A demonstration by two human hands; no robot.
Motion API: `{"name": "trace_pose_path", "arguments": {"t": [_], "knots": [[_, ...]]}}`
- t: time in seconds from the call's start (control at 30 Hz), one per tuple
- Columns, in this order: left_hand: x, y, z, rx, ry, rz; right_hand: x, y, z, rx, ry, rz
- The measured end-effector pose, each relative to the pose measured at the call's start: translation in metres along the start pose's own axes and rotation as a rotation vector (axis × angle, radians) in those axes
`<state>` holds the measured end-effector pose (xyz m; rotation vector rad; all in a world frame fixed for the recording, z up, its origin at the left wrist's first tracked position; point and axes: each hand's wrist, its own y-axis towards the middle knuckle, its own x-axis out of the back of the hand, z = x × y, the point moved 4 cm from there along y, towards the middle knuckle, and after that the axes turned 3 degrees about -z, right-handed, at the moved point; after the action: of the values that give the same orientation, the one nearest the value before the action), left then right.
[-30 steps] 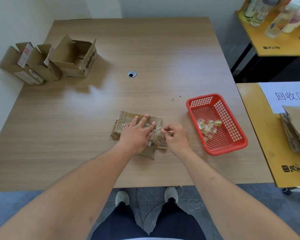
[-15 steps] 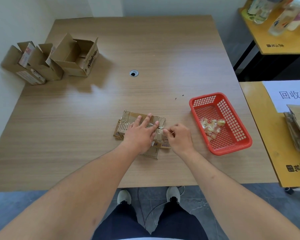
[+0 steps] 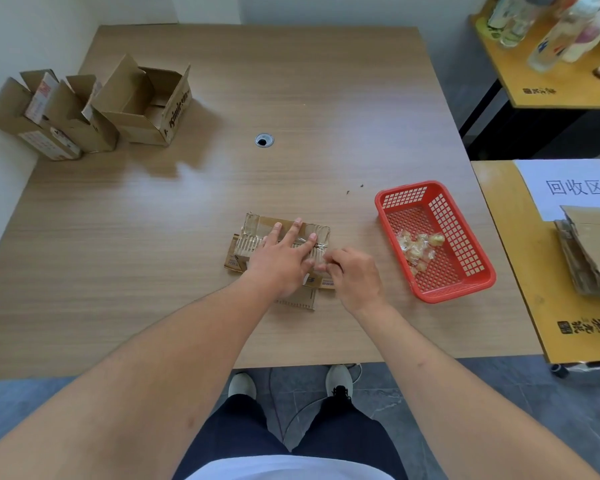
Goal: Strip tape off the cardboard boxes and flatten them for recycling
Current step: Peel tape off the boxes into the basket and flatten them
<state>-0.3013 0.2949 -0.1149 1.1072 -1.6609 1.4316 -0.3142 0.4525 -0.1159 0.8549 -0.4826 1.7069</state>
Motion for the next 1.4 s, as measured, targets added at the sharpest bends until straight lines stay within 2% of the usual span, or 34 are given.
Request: {"name": "trace_pose_path", "arguments": {"t": [0.2,0.4,0.57,0.7,0.8,0.87,1.03,1.2,1.4], "knots": [[0.002,0.0,0.003,-0.023,0.036,0.019,0.009,0.002,0.002,-0.151,0.114,0.02],[0.004,0.002,0.014,-0.069,0.03,0.133,0.005,0.003,0.003,-0.112,0.038,-0.045],[0.004,0.013,0.015,-0.068,0.031,0.081,0.002,0.006,-0.005,-0.173,0.079,-0.016],[0.002,0.017,0.014,-0.058,0.022,0.057,0.008,0.007,-0.001,-0.156,-0.013,-0.077],[0.001,0.019,0.009,-0.037,-0.011,0.033,0.013,-0.001,-0.004,-0.19,-0.034,-0.184],[0.001,0.021,0.007,-0.026,-0.028,0.024,0.019,-0.005,-0.009,-0.248,-0.032,-0.216],[0.001,0.026,0.004,-0.02,-0.035,0.009,0.02,-0.007,-0.022,-0.447,0.076,-0.172],[0.001,0.018,-0.005,-0.03,-0.013,-0.069,0.026,-0.005,-0.025,-0.602,0.304,-0.271],[0.021,0.036,-0.03,-0.081,-0.005,-0.13,0.065,0.012,-0.049,-0.595,0.182,-0.438]]}}
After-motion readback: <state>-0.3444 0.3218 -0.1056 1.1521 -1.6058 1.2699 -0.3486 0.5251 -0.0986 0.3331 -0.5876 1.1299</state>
